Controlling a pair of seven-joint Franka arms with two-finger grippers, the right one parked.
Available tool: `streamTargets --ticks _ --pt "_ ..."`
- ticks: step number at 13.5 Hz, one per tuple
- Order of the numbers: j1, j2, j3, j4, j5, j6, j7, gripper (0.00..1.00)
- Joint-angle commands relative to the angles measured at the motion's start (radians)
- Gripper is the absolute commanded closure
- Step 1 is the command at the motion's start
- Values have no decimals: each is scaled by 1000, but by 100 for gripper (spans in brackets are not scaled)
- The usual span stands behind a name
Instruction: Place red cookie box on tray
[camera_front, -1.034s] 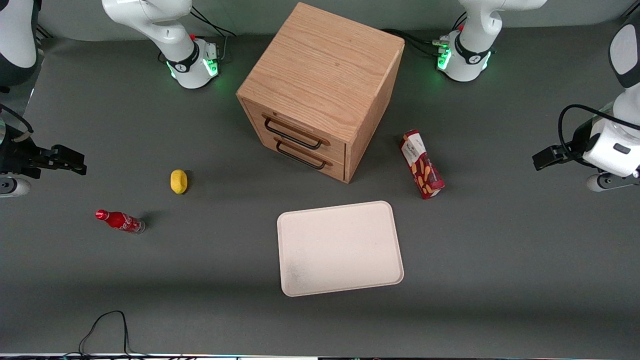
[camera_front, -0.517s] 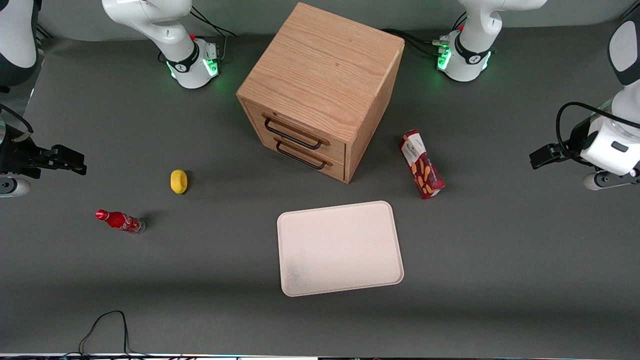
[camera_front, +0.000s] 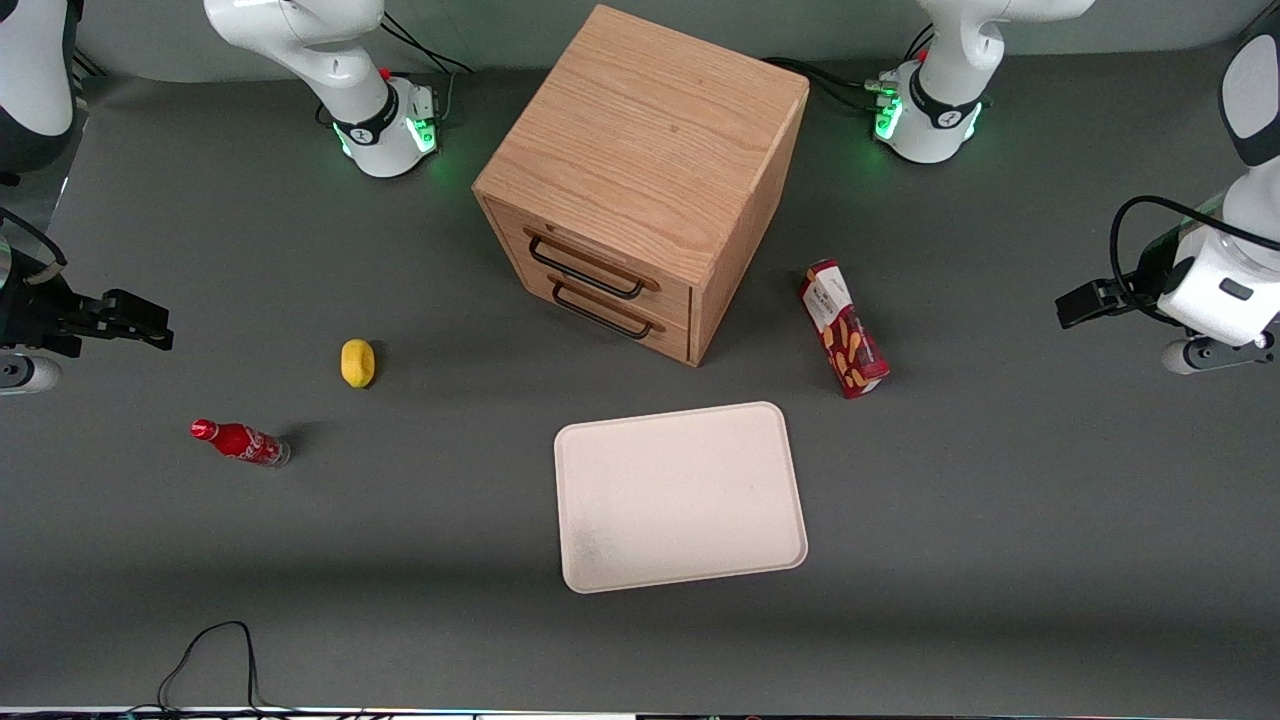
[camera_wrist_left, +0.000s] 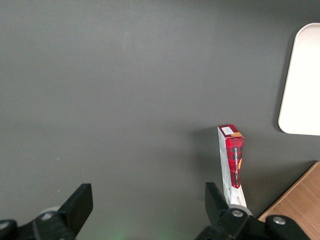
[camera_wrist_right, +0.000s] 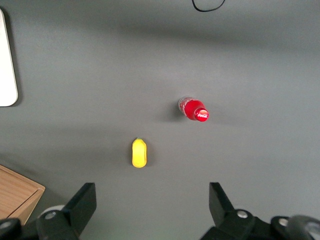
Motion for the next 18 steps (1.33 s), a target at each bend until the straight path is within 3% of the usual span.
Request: streamTargets --ticks 1,4,6,9,11,13,18 --pt "-20 -4 16 16 -11 -36 -5 0" --pt "-46 -10 13 12 -33 -59 -47 0" --pt "-99 -22 -1 12 -48 -79 -185 0" --pt "-113 -27 -146 14 -57 -76 -476 0" --pt "-110 -30 -187 14 -66 -76 -587 0" --pt "-110 -43 -184 6 -100 -81 -597 0" --pt "-109 -121 -184 -121 -105 -15 -595 0"
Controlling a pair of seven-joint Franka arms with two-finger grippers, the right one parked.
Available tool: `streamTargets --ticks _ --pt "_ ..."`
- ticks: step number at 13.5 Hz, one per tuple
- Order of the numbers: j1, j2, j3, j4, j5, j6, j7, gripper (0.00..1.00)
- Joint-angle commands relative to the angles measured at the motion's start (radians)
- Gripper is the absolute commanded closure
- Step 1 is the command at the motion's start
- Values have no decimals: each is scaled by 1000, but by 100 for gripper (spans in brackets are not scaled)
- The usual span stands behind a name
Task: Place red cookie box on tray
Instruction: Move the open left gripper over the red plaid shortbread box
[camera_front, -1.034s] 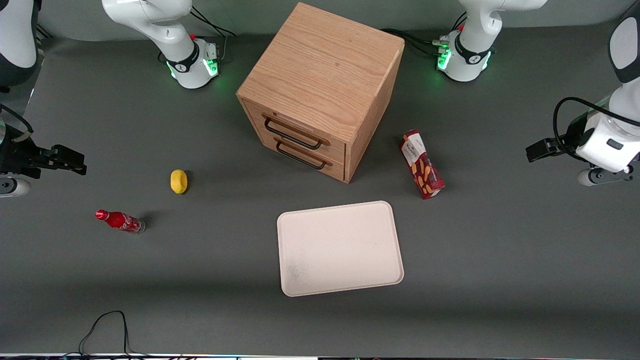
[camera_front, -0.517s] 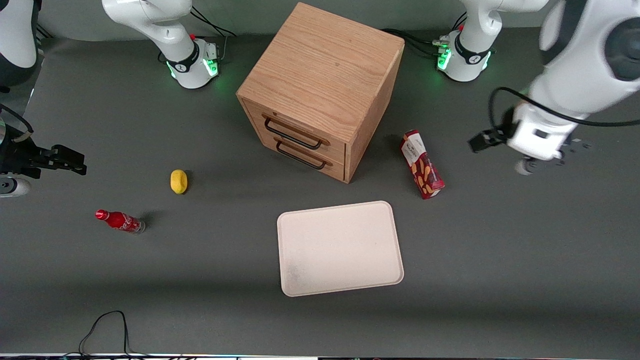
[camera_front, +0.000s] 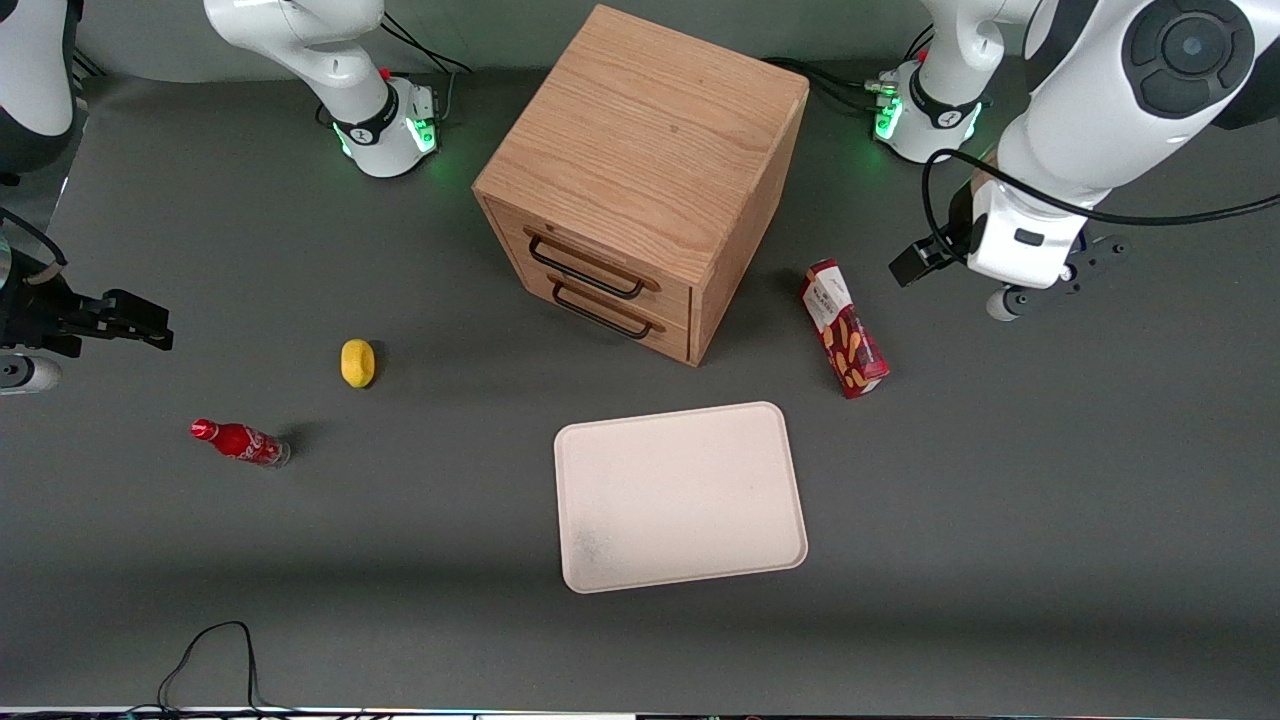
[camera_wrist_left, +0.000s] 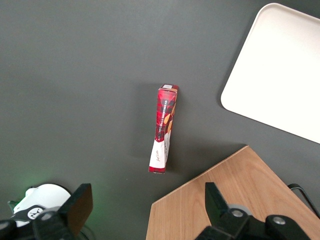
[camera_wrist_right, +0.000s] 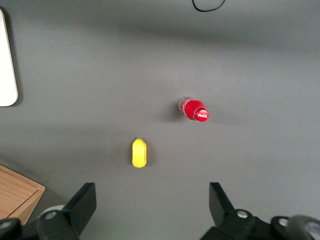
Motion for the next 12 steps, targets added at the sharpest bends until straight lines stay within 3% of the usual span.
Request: streamTargets --ticks 1,6,12 --pt "-1 -90 1 -148 -15 84 -14 0" --pt "-7 -93 -1 -412 -61 359 -12 0" --pt "-118 -17 -4 -630 -33 686 14 0"
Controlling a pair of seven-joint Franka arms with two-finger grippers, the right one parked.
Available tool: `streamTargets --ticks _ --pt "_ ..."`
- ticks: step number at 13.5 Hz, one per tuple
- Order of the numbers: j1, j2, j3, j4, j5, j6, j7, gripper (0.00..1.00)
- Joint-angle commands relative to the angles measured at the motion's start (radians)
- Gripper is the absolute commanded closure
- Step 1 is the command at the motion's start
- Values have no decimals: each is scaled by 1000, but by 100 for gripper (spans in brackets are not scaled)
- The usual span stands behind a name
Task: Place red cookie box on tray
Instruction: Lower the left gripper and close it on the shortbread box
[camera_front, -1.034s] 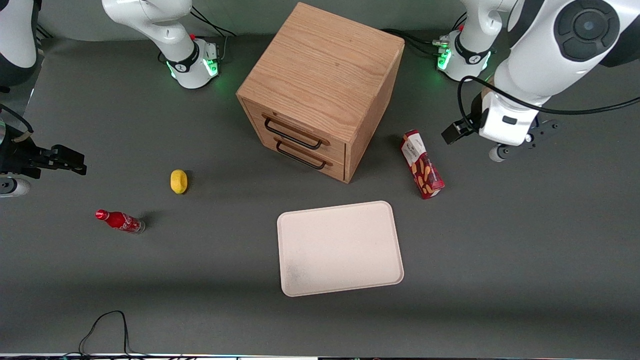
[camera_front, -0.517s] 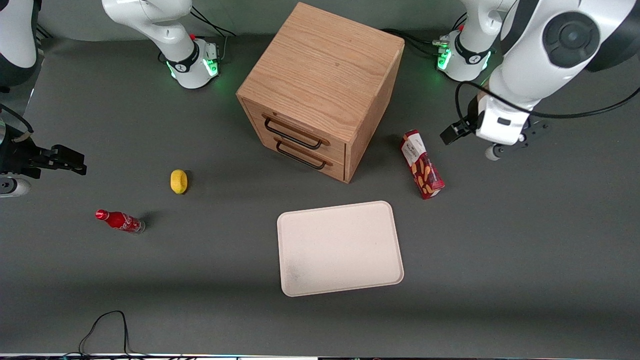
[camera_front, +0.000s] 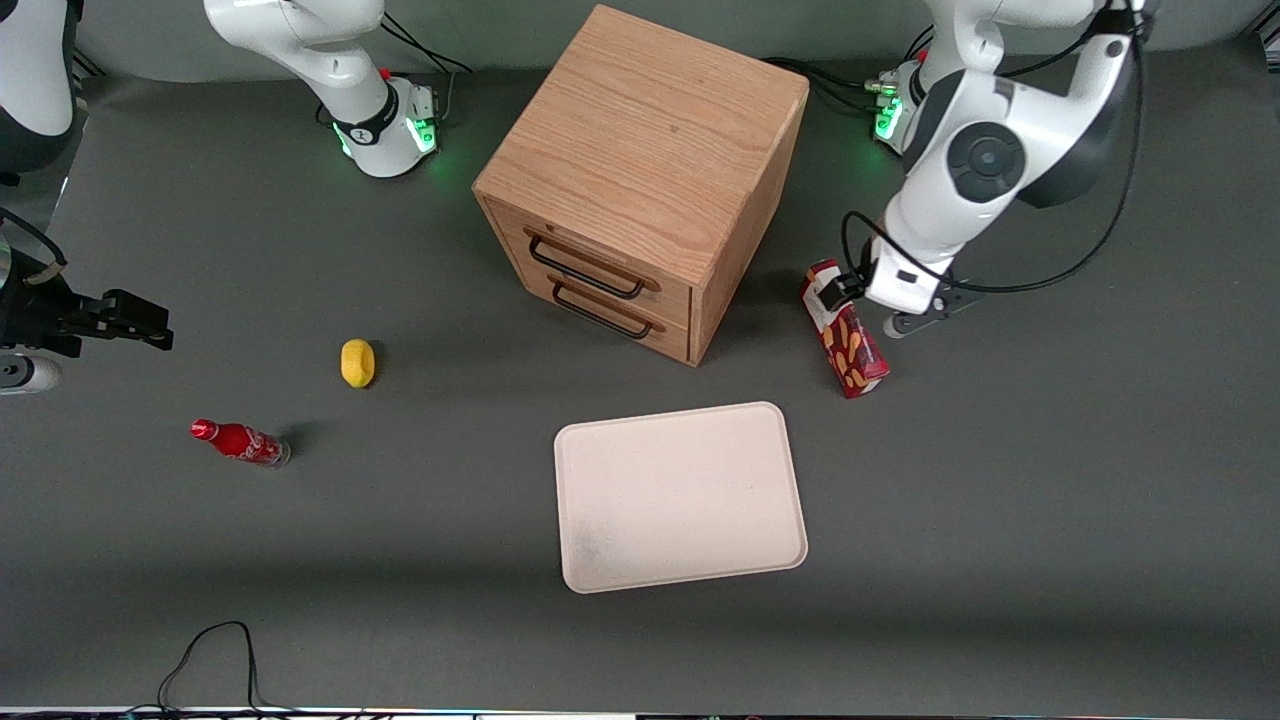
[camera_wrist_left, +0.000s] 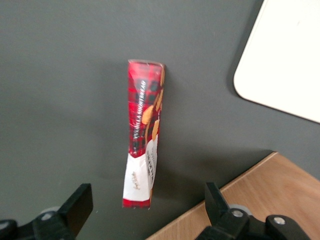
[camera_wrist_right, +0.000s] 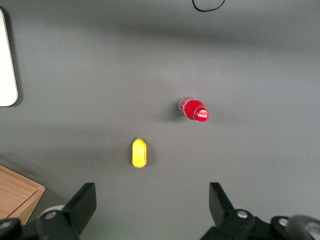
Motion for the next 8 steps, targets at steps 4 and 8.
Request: streamTargets --ticks 4,8 --pt "-13 80 13 -112 28 224 93 0" --pt "-12 155 13 -138 28 357 106 0"
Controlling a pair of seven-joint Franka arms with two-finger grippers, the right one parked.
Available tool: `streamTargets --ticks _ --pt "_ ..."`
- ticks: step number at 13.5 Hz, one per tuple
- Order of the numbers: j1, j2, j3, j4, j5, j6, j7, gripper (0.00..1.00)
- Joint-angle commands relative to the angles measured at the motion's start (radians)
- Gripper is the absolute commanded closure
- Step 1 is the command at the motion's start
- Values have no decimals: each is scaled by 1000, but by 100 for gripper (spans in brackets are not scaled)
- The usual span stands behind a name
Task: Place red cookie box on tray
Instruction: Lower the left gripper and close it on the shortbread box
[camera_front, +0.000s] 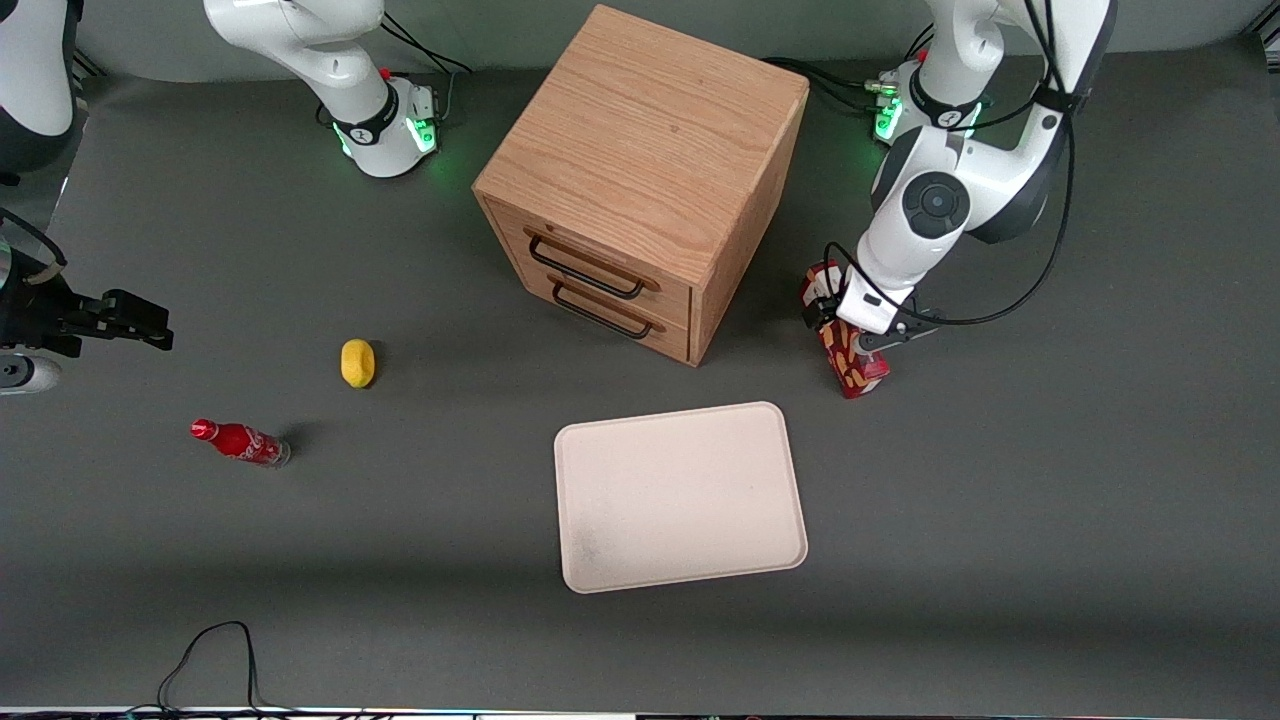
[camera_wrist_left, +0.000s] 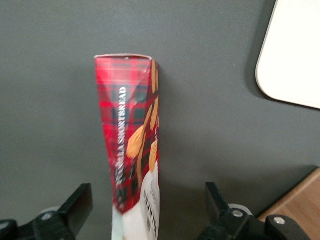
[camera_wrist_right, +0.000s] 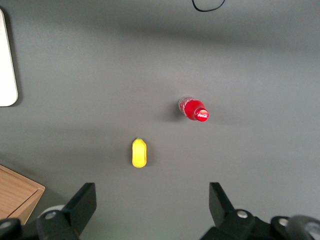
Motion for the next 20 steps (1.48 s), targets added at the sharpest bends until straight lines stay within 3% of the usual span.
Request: streamTargets --ticks 1,9,10,11,12,20 --pt "-6 21 4 -28 14 65 22 0" --pt "4 41 7 -55 14 111 69 1" --pt "4 41 7 -55 14 113 72 14" --pt "2 40 7 -55 14 111 98 65" --pt "4 38 10 -57 14 110 100 100" --pt "4 23 12 -57 13 96 103 100"
